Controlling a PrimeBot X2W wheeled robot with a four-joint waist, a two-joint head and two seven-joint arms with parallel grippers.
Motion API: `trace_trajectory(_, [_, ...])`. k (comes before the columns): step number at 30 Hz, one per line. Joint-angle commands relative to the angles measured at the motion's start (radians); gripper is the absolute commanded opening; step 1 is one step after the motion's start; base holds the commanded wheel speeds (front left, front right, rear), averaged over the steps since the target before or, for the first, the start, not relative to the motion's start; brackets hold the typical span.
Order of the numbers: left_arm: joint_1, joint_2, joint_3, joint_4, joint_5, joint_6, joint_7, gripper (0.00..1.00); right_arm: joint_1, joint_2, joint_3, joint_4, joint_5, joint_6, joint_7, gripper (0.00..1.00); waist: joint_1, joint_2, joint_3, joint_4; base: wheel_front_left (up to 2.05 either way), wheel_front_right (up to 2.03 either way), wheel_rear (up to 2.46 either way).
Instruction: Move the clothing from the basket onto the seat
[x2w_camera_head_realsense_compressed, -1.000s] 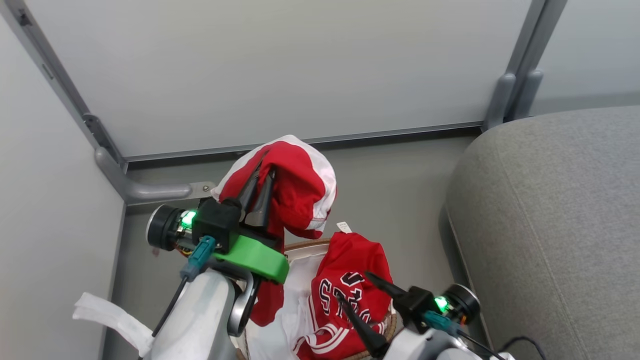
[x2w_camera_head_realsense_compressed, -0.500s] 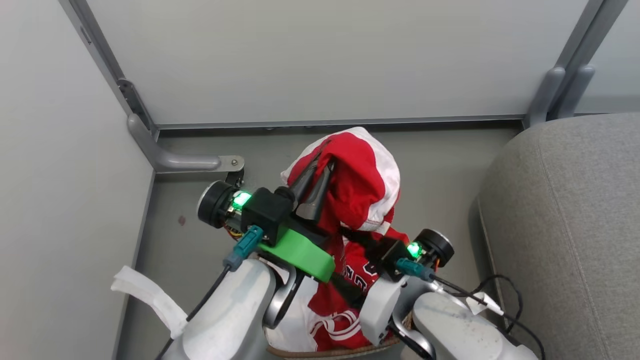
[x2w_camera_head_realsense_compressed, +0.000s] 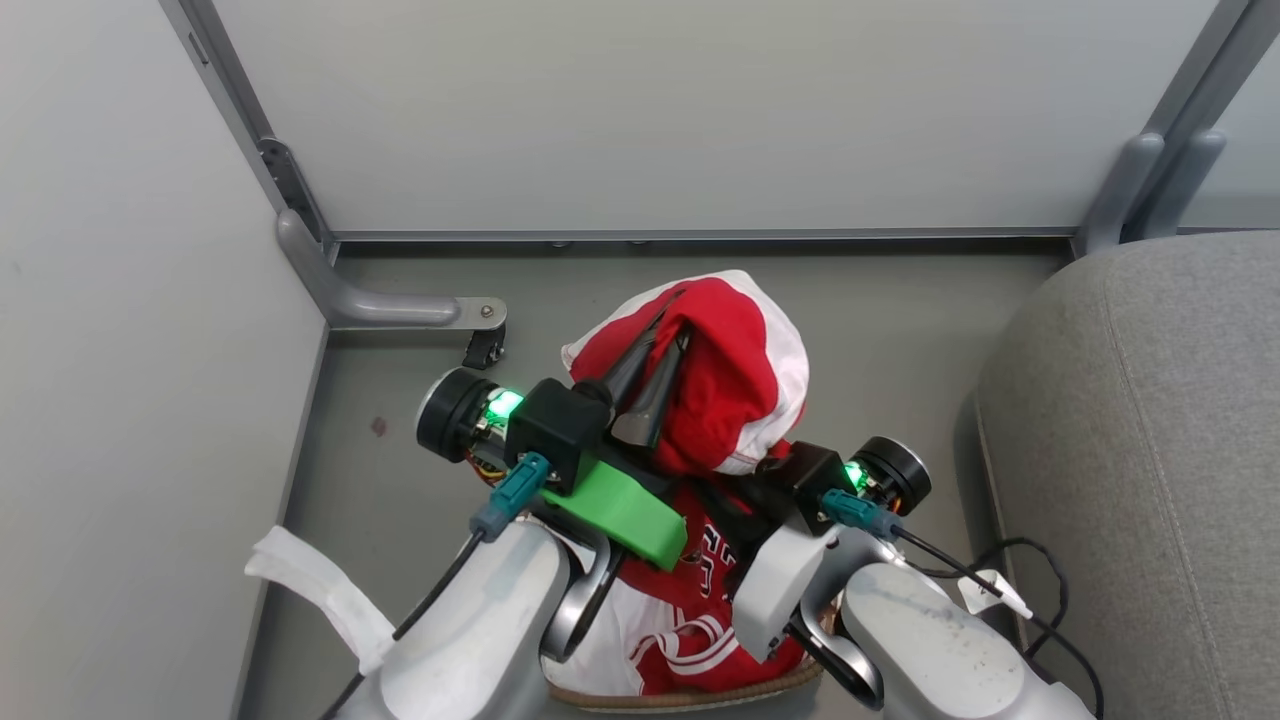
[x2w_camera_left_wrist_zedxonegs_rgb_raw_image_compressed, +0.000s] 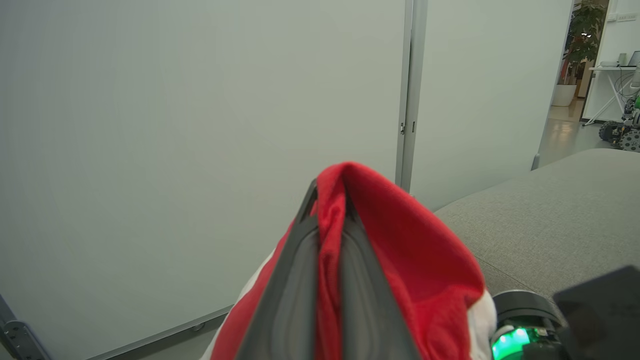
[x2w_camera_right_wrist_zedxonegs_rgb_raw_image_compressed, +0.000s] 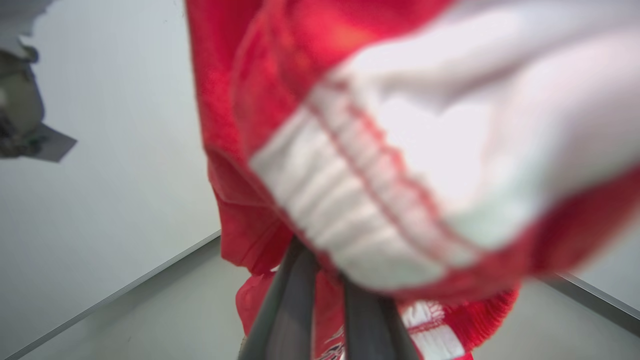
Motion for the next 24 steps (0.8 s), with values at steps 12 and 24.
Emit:
trace_trajectory(12, [0.107,0.007,0.113,0.089,0.077,-0.015,0.0,1.0,0.165,-0.005,-0.223,-0.148,-0.085,-0.001,-0.005,0.0,0.0001,0.0,-0.021,-0.135,0.0,0.0,0.0])
trace_trajectory(24, [0.199,0.004,0.21,0.093,0.136,-0.049,0.001,1.0,0.301,-0.004,-0.445,-0.288,-0.141,-0.001,-0.005,0.0,0.0001,0.0,-0.016,-0.444,0.0,0.0,0.0])
